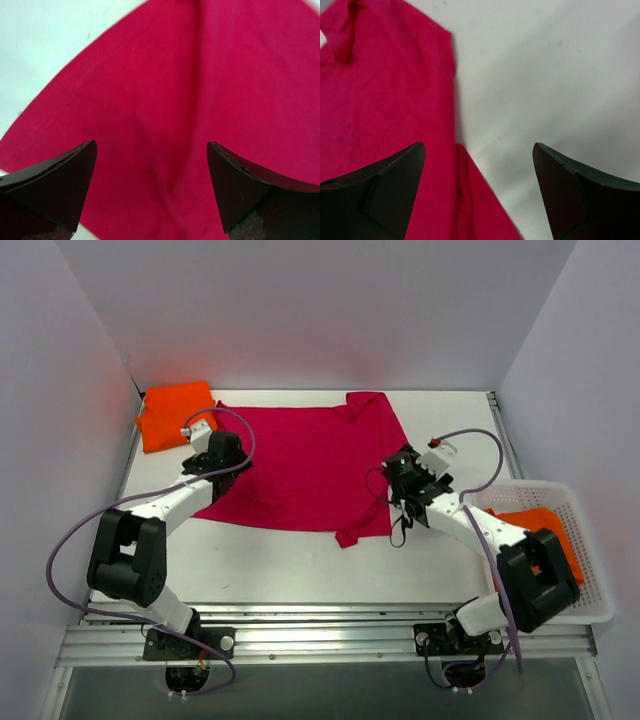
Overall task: Fold and stack the t-shirts
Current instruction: Flatten the tshirt out
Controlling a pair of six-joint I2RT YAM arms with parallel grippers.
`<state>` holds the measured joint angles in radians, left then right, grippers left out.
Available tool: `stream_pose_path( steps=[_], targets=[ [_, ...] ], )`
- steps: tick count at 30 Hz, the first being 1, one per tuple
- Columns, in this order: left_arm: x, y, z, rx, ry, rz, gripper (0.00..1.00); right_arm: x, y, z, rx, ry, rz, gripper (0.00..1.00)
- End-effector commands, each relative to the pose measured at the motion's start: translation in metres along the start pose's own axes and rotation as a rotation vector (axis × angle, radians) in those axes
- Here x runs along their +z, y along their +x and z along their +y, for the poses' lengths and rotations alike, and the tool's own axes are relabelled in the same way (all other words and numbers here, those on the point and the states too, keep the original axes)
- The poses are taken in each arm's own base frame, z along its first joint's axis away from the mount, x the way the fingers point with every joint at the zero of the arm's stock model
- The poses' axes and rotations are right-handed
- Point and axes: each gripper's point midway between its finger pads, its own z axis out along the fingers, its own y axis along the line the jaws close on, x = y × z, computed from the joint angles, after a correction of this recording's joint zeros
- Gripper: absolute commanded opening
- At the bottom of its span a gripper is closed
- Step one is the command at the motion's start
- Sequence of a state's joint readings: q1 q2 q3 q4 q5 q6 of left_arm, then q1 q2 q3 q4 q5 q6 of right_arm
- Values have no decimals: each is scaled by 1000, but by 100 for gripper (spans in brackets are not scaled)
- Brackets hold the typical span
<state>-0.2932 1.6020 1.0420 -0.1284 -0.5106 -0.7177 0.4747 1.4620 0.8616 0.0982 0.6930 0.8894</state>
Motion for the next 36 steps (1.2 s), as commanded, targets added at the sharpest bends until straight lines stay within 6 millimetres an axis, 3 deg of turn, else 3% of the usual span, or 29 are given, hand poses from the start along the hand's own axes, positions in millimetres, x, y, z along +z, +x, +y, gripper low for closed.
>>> stream_pose_path(
  steps=[1,2,4,8,12,26,29,35,36],
  targets=[
    [-3,13,5,-30,-3,17,100,-38,0,-10,44,-41,50,84],
    [-3,21,10,-21,-13,34,100,-45,13,-18,18,-47,71,84],
    [-4,28,16,-18,-24,50,95,-56,22,-26,37,-69,106,84],
    [-6,41,27,-9,-34,68,94,-62,66,-48,32,-105,221,82],
    [-8,46,35,-7,-54,80,94,-68,92,-48,43,-140,286,79],
    [2,49,40,-18,-62,94,94,-54,145,-52,-48,-107,370,73],
    [1,46,41,-28,-54,88,94,-53,147,-53,-49,-107,373,68],
    [-3,39,43,-36,-48,75,94,-47,148,-56,-66,-96,372,36],
    [-3,39,44,-37,-48,76,94,-47,149,-56,-62,-98,376,26]
  ],
)
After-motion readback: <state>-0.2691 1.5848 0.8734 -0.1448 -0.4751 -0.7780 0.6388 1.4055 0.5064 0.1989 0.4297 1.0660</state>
